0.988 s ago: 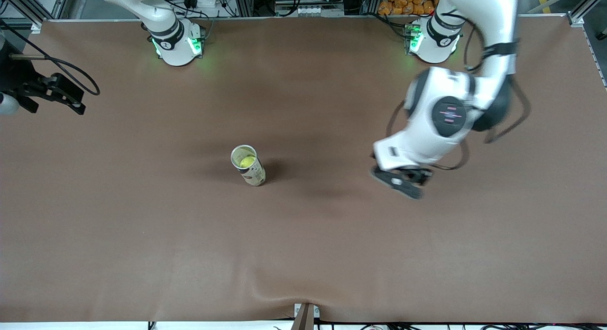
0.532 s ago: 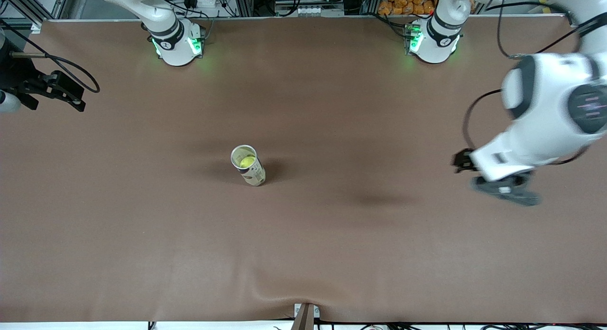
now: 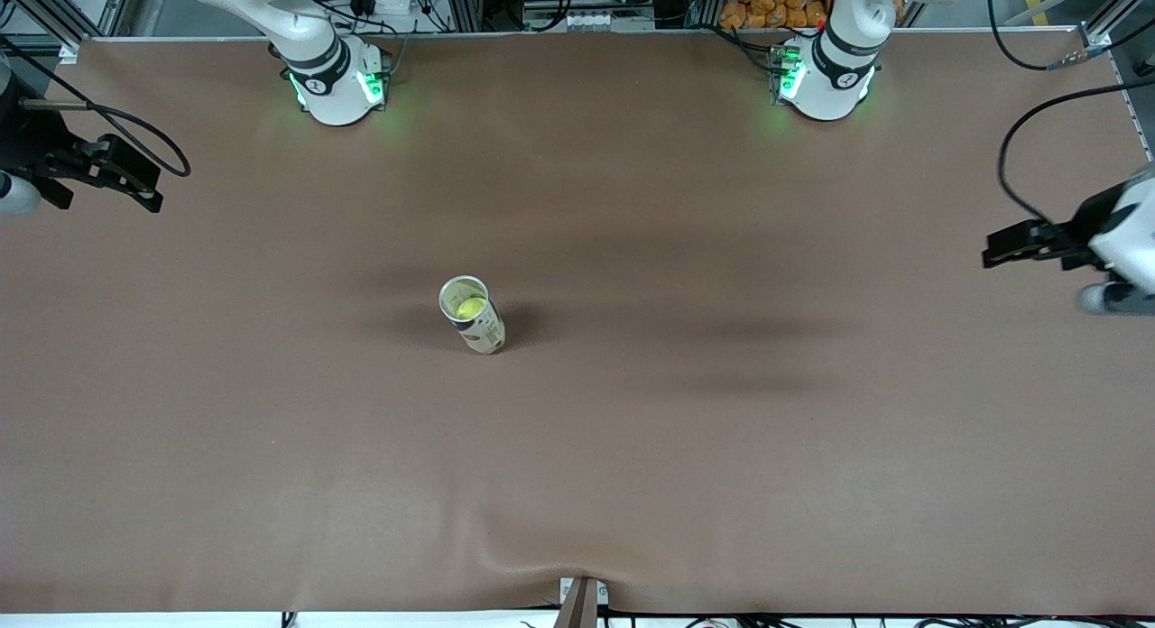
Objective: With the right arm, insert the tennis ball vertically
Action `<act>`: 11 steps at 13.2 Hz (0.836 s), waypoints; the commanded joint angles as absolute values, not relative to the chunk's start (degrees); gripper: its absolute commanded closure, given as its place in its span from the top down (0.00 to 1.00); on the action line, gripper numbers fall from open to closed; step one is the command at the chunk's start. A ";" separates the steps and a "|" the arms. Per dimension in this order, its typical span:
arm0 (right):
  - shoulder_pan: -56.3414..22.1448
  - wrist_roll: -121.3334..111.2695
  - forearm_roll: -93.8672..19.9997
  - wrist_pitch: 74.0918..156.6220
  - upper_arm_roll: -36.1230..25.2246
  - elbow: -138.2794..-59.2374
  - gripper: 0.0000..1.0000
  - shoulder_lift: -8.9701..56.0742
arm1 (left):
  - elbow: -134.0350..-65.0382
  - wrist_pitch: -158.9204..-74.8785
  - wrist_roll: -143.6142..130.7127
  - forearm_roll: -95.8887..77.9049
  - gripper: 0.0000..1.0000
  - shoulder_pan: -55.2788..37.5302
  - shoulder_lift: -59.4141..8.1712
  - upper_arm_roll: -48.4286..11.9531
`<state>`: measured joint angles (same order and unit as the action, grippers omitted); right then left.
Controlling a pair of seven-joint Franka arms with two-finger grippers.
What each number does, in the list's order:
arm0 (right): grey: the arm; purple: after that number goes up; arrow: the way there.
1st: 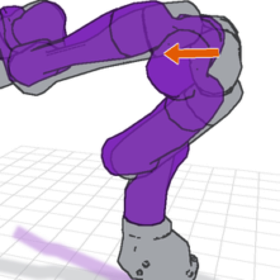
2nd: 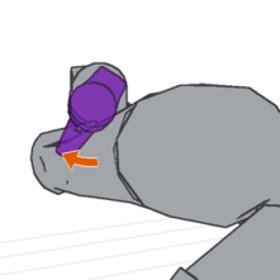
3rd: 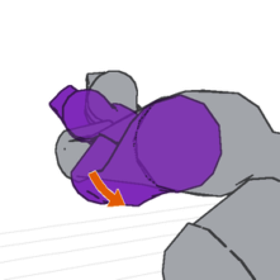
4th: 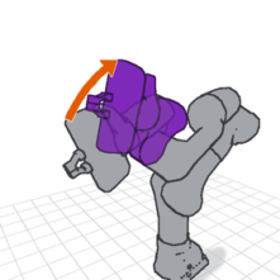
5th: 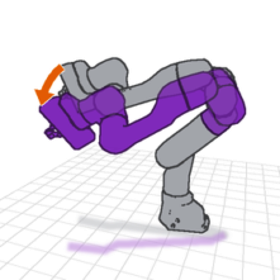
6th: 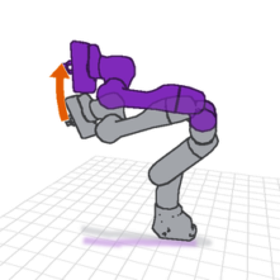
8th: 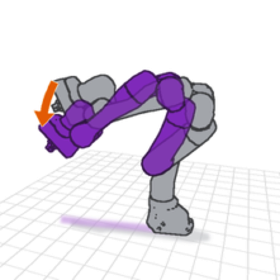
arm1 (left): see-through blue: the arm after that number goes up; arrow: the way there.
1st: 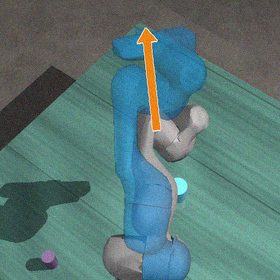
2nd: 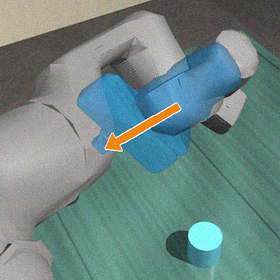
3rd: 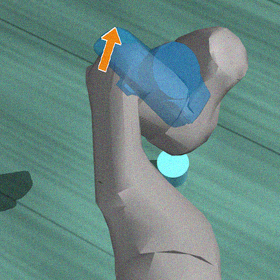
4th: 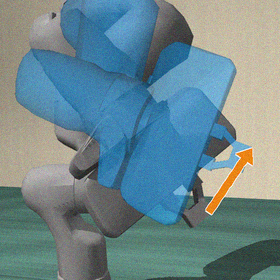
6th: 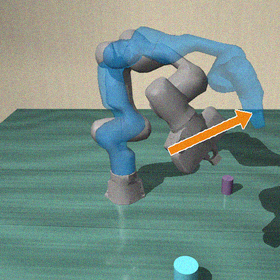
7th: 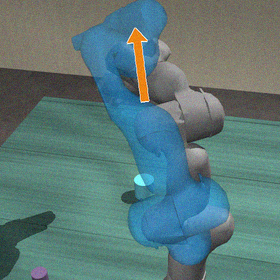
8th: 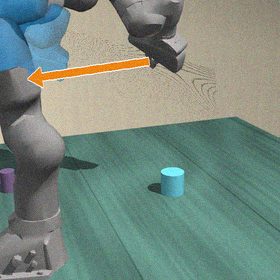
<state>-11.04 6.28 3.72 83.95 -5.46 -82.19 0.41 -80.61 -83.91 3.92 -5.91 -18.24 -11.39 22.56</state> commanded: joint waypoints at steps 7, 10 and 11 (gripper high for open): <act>-11.25 5.98 4.57 84.20 -5.36 -81.74 1.00 0.09 | -80.07 -80.95 -8.09 -3.35 1.00 -0.53 -7.03 1.24; -11.51 5.98 4.83 84.37 -5.27 -81.74 1.00 0.09 | -79.81 -80.95 -6.42 -3.43 1.00 -0.88 -7.29 1.05; -11.43 5.98 4.92 84.64 -5.27 -81.74 1.00 0.09 | -78.76 -80.95 -5.11 -3.43 1.00 -0.88 -7.56 1.05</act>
